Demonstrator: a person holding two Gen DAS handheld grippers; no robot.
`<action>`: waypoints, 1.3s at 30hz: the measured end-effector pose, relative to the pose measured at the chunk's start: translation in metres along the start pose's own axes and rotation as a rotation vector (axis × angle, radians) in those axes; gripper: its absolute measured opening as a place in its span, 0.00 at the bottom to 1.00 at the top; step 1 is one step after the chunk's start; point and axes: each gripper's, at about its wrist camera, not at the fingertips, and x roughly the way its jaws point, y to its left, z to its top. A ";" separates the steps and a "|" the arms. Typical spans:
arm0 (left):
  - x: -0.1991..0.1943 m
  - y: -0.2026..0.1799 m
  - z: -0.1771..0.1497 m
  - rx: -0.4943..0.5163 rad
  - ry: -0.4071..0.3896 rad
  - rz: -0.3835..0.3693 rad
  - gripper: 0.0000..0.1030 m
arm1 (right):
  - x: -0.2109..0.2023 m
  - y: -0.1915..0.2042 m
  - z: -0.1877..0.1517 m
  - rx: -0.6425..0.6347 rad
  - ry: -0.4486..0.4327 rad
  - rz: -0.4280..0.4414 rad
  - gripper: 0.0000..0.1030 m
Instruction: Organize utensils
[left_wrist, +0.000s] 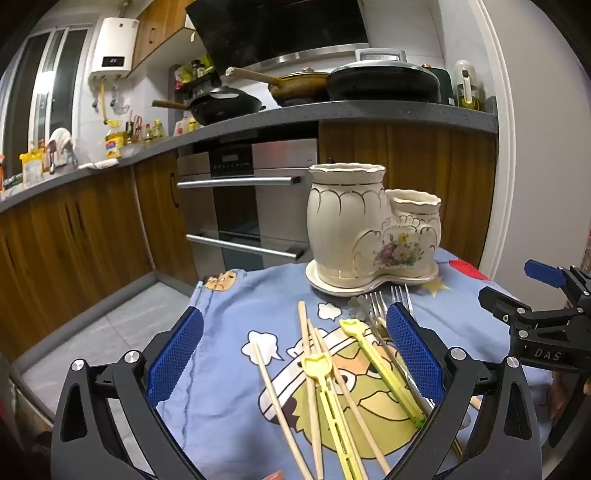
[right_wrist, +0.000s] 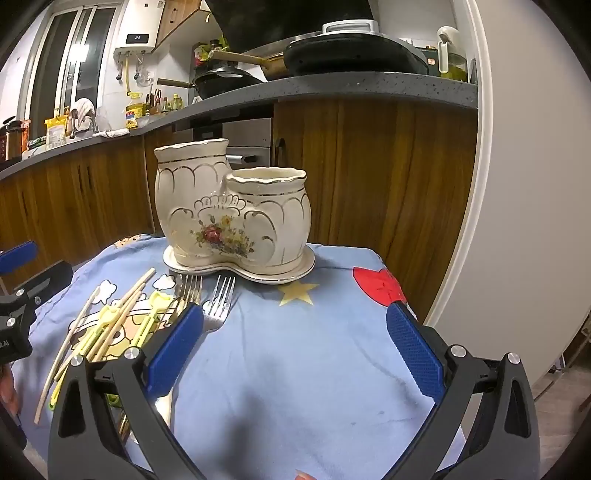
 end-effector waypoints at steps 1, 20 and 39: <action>0.000 0.000 0.000 0.000 0.000 0.000 0.95 | 0.000 0.000 0.000 0.001 0.003 0.000 0.95; -0.001 0.000 0.000 0.000 -0.001 -0.002 0.95 | 0.000 -0.001 0.000 0.000 0.012 0.002 0.95; 0.000 -0.001 -0.001 0.000 0.002 -0.003 0.95 | 0.003 0.000 0.000 0.005 0.022 0.003 0.95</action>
